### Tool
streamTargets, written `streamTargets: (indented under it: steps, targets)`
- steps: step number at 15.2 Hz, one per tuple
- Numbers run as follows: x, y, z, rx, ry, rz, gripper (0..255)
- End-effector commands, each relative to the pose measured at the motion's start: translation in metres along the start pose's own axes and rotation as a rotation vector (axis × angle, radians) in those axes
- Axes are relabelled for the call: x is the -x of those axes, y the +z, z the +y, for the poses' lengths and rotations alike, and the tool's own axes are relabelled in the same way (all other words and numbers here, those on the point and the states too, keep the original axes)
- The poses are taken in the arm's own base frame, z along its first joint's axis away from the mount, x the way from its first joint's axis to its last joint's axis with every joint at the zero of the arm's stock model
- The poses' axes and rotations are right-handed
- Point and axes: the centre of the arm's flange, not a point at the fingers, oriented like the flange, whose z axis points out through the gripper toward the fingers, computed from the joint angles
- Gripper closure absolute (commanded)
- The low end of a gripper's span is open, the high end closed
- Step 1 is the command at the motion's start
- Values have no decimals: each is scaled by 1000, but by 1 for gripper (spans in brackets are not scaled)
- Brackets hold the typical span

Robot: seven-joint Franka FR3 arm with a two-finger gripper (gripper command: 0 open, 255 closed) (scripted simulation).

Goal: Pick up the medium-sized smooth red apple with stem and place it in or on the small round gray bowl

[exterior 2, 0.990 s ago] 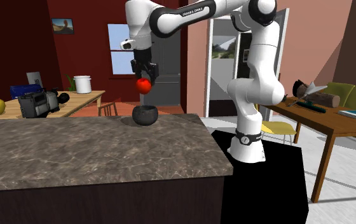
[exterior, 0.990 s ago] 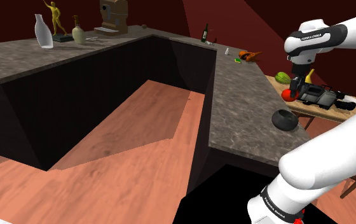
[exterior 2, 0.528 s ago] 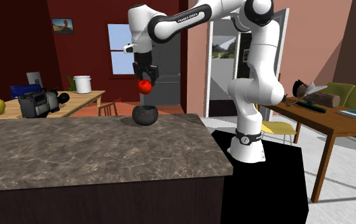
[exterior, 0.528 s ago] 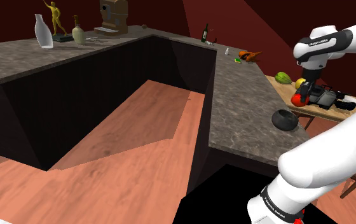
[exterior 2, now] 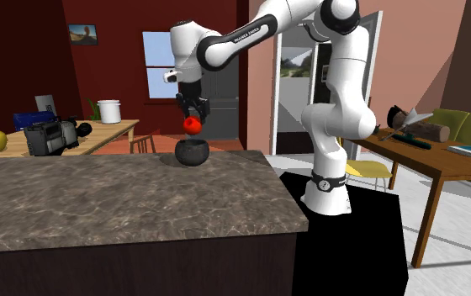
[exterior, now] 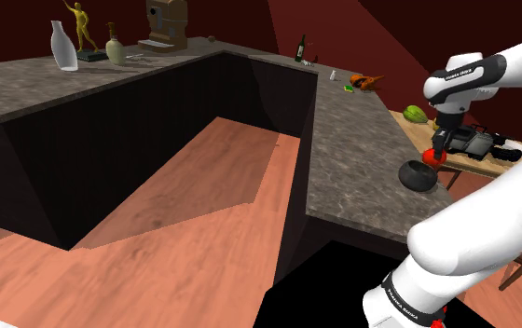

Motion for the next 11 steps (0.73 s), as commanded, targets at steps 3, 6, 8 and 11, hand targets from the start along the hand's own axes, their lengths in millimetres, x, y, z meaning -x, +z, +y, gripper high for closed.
streamTargets:
  steps: [3, 6, 8, 11]
  targets:
    - [-6, 20, -4, 0, 0, 0, 255]
    - [-8, 29, -5, 0, 0, 0, 255]
    - [-8, 29, -5, 0, 0, 0, 255]
    - [-8, 29, -5, 0, 0, 0, 255]
